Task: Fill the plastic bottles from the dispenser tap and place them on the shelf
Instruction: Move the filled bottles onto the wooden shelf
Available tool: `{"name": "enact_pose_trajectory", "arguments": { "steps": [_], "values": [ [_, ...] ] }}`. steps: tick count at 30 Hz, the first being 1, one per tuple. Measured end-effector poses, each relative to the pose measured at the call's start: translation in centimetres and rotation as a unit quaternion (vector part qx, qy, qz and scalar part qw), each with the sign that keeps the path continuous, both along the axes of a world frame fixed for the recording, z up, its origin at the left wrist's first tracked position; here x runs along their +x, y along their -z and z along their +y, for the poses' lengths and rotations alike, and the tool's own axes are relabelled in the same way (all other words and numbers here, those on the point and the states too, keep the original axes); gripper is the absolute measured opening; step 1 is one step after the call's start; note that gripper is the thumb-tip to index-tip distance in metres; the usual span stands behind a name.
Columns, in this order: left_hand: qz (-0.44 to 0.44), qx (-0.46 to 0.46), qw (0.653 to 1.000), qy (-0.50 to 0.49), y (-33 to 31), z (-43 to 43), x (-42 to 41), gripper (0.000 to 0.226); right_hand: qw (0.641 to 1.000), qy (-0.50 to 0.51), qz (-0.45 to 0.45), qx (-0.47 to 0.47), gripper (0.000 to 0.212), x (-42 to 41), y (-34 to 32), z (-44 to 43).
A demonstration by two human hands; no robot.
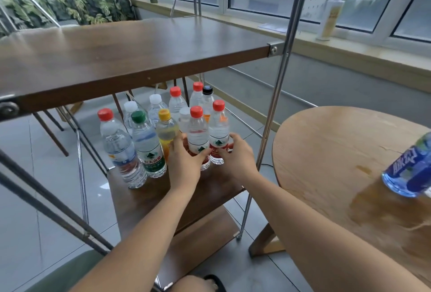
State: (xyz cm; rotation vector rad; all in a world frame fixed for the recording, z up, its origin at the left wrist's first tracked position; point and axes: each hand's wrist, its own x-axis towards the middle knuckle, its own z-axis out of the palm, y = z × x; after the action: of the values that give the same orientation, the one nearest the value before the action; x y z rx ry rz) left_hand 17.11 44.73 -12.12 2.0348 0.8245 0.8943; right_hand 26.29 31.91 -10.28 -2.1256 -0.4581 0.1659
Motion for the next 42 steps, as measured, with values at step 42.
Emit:
{"name": "enact_pose_trajectory", "arguments": {
  "steps": [42],
  "values": [
    [0.036, -0.074, 0.913, 0.400, -8.6, -38.1, 12.4, 0.096, 0.877, 0.472, -0.055, 0.077, 0.092, -2.5, -6.2, -43.9]
  ]
}}
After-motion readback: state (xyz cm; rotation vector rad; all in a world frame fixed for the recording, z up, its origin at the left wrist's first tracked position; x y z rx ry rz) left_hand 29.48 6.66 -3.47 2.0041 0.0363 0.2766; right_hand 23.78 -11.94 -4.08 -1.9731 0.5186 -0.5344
